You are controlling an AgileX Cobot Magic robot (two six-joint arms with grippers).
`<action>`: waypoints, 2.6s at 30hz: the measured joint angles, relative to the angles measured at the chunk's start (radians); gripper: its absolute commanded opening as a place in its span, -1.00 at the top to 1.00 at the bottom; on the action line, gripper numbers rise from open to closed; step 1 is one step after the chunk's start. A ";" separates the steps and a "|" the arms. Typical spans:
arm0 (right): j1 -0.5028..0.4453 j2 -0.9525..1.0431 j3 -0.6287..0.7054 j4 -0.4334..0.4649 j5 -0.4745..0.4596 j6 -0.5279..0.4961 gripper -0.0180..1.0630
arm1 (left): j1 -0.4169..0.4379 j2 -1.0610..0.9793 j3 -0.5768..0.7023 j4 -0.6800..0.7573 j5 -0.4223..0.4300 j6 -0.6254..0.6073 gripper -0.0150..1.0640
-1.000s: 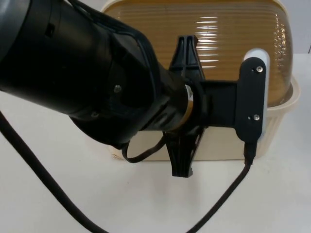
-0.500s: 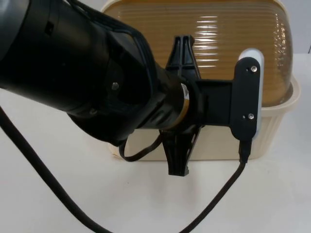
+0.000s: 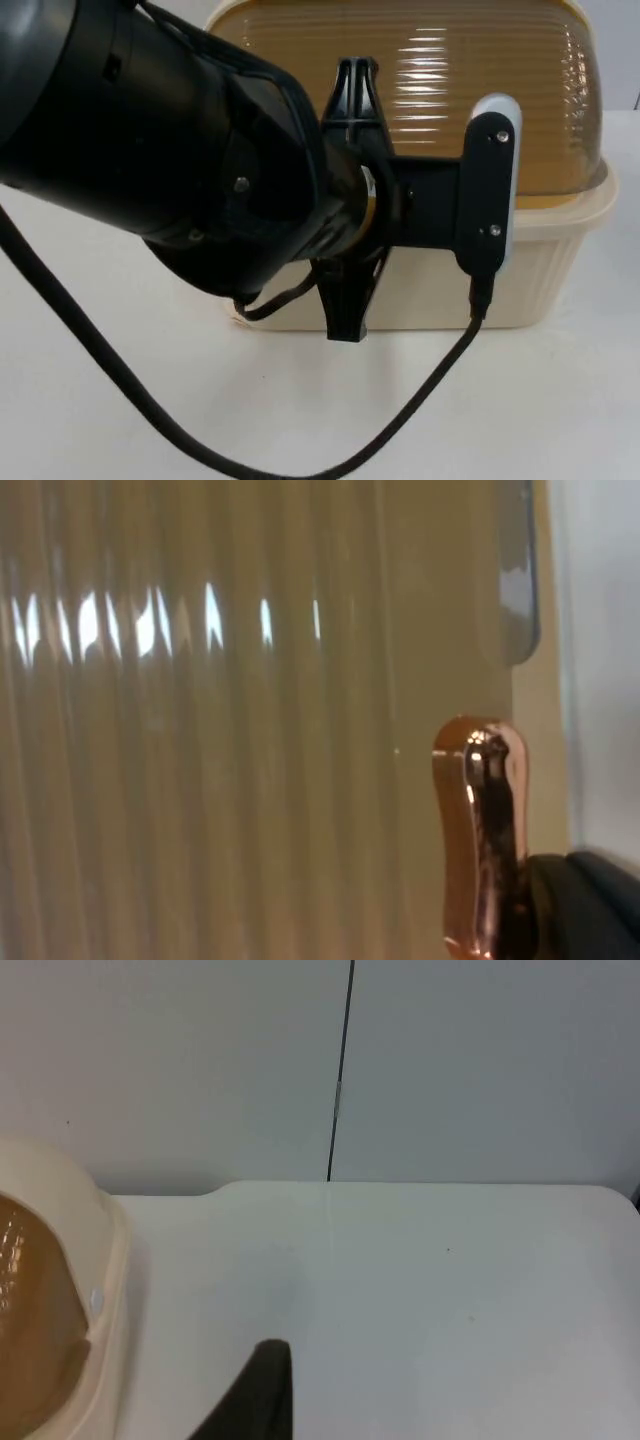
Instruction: Open the box lid with the left hand, place the block into the box with the right hand, then close the box lid with the left hand.
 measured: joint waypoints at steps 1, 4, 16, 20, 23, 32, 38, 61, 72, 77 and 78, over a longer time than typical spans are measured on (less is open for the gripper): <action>0.000 0.000 0.000 0.000 0.000 0.000 -0.98 | 0.000 0.000 -0.002 0.000 0.002 0.000 0.98; 0.000 0.000 0.000 0.000 0.000 0.000 -0.98 | 0.000 0.000 -0.009 0.000 0.007 0.000 0.98; 0.000 0.000 0.000 0.000 0.000 0.000 -0.98 | 0.044 0.002 -0.152 0.000 0.089 0.012 0.98; 0.000 0.000 0.000 0.000 0.000 0.000 -0.98 | 0.089 0.002 -0.196 0.000 0.090 0.024 0.98; 0.000 0.000 0.000 0.000 0.000 0.000 -0.98 | 0.121 0.002 -0.225 0.000 0.074 0.027 0.98; 0.000 0.000 0.000 0.000 0.000 0.004 -0.98 | 0.187 0.002 -0.254 -0.002 0.019 0.030 0.98; 0.000 0.000 0.000 0.000 0.000 0.004 -0.98 | 0.144 0.002 -0.256 -0.067 0.017 0.033 0.98; 0.000 0.000 0.000 0.000 0.000 0.004 -0.98 | 0.257 -0.393 -0.258 -1.928 -0.080 1.320 0.98; 0.000 0.000 0.000 0.000 0.000 0.004 -0.98 | 0.828 -0.538 -0.202 -1.722 -0.071 0.684 0.98; 0.000 0.000 0.000 0.000 0.000 0.004 -0.98 | 0.856 -0.557 -0.109 -1.640 -0.080 0.576 0.98; 0.000 0.000 0.000 0.000 0.000 0.004 -0.98 | 0.856 -0.557 -0.109 -1.640 -0.080 0.576 0.98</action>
